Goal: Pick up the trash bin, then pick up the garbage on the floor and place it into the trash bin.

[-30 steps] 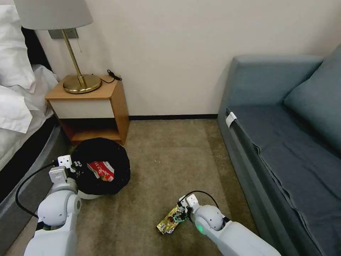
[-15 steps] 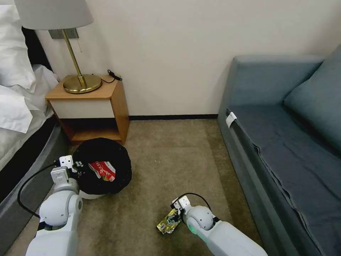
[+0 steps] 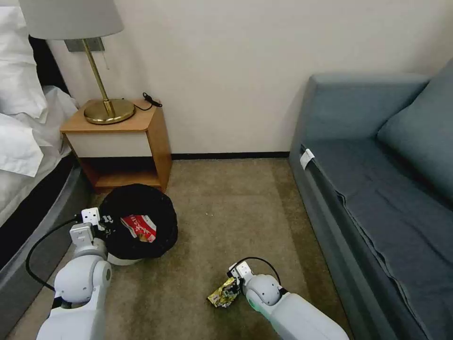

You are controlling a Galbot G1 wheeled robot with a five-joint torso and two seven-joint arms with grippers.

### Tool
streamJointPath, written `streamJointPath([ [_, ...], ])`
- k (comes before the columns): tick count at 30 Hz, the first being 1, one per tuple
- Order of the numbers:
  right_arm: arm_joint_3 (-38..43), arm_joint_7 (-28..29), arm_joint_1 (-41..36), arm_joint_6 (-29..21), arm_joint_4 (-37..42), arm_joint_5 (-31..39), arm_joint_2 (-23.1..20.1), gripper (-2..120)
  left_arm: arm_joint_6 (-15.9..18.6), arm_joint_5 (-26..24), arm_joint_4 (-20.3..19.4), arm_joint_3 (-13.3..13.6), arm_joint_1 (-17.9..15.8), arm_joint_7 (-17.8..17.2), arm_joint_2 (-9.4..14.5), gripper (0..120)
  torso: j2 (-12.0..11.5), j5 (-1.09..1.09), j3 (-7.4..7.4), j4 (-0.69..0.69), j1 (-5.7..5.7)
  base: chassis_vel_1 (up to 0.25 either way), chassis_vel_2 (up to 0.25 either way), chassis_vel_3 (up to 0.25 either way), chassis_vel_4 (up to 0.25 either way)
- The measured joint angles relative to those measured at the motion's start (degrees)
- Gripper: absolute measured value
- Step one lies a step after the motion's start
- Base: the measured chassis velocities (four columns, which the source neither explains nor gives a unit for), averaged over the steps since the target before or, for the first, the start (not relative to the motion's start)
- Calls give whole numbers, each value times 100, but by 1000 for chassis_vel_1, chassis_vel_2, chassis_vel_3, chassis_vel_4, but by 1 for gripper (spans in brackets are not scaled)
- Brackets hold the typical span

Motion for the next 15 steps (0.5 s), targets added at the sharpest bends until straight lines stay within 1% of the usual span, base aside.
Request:
streamJointPath([
  [4,18,-48,-3,11,-10,-18,7,100,-12,0,-2,0,7,3,-5,4,0,0,0,0,0,0,0,0,0],
  [7,26,-124,-2,38,-16,-36,26,92,-25,1,-2,-8,8,3,-9,4,0,-1,0,0,0,0,0,0,0],
  [8,26,-124,-2,38,-16,-36,26,92,-25,1,-2,-8,8,3,-9,4,0,-1,0,0,0,0,0,0,0],
  [12,33,-249,-19,74,-7,-55,36,73,-51,6,2,-9,3,8,-22,4,0,-1,0,0,0,0,0,0,0],
  [13,33,-249,-19,74,-7,-55,36,73,-51,6,2,-9,3,8,-22,4,0,-1,0,0,0,0,0,0,0],
  [15,44,-297,-37,91,6,-61,36,62,-61,11,7,-7,2,13,-30,4,0,0,0,0,0,0,0,0,0],
])
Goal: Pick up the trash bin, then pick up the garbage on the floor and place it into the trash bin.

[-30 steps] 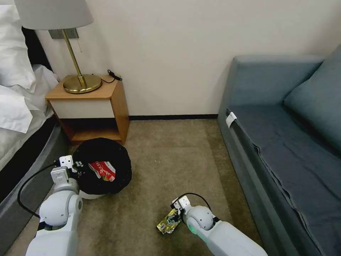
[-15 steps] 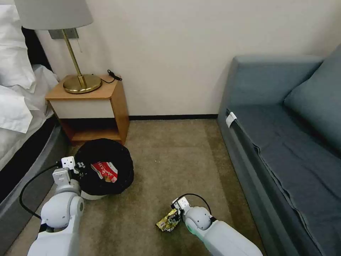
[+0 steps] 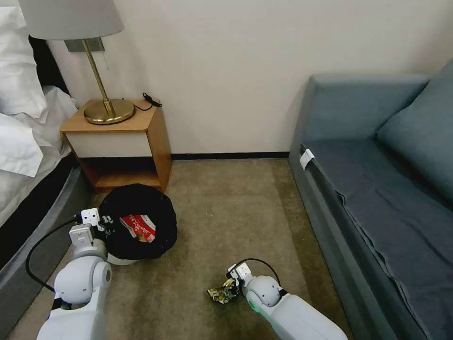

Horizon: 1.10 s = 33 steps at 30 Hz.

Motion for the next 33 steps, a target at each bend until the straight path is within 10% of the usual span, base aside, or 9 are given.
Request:
streamJointPath([
  [18,157,-15,-36,3,136,-2,-17,0,-42,9,12,6,-6,14,-9,4,0,-1,1,0,0,0,0,0,0],
  [33,583,-31,106,467,585,-490,46,0,-135,118,30,88,17,82,-70,4,0,0,1,-1,0,0,0,0,0],
])
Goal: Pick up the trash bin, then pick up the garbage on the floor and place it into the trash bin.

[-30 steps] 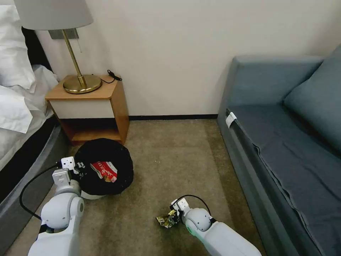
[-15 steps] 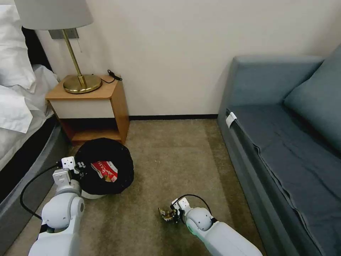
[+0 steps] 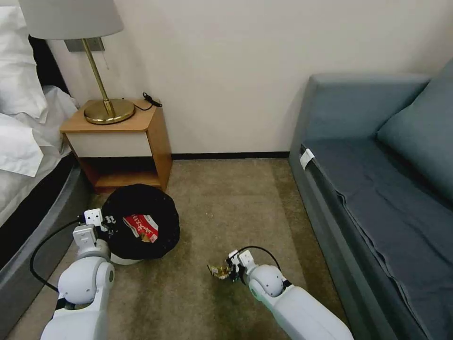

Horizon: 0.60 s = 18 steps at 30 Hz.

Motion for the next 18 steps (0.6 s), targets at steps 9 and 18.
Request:
streamJointPath([
  [9,83,-42,577,913,376,735,143,0,-18,21,5,58,26,23,-40,4,0,0,0,0,0,0,0,0,0],
  [18,-524,42,1114,1333,1055,1881,385,0,-94,38,-31,57,-4,75,-107,4,0,-1,0,1,0,0,0,0,0],
])
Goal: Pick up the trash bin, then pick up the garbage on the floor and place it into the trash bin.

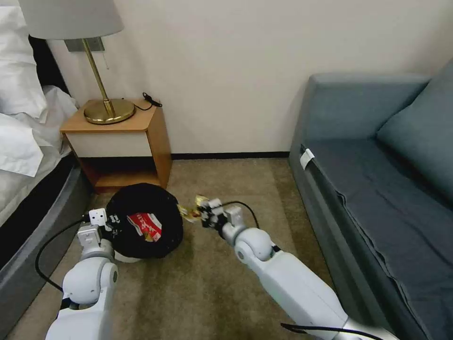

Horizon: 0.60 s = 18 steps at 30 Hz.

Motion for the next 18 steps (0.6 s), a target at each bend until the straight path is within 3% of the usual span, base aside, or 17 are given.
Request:
streamJointPath([
  [9,-424,11,209,185,44,574,274,0,4,-2,-136,69,120,48,-91,4,0,0,0,1,0,0,0,0,0],
  [18,-910,11,123,508,-434,176,244,0,-19,-37,-197,117,217,64,-174,4,0,1,0,0,0,0,0,0,0],
])
